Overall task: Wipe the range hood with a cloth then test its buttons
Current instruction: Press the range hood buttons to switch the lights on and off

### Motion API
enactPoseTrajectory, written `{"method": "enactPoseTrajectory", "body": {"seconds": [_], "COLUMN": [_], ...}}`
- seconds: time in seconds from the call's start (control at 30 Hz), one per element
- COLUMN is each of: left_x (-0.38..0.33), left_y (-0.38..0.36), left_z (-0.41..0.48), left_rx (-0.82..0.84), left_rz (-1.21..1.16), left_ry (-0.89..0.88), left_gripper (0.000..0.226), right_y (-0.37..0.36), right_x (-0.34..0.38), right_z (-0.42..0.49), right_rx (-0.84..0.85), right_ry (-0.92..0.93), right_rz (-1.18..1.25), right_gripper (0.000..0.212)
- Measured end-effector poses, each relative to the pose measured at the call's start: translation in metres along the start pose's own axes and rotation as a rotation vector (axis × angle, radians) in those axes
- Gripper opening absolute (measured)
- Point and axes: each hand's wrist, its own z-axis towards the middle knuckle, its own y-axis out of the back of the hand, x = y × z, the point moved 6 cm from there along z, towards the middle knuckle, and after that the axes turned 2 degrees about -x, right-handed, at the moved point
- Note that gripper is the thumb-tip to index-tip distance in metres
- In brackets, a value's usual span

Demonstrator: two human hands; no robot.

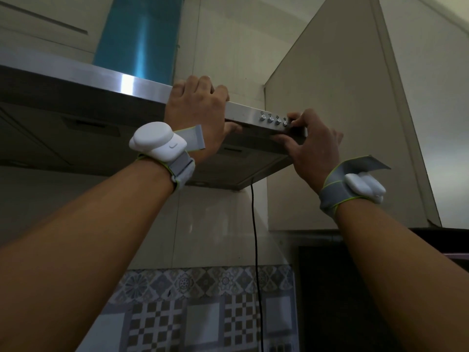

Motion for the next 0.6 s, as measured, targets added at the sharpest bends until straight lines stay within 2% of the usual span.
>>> {"method": "enactPoseTrajectory", "body": {"seconds": [0.6], "left_x": [0.0], "left_y": [0.0003], "left_z": [0.0001], "left_rx": [0.004], "left_rz": [0.008], "left_ry": [0.003], "left_gripper": [0.066], "right_y": [0.0], "right_x": [0.0006], "right_z": [0.0002], "right_rx": [0.013], "right_ry": [-0.007], "right_rz": [-0.007], "right_gripper": [0.036]}}
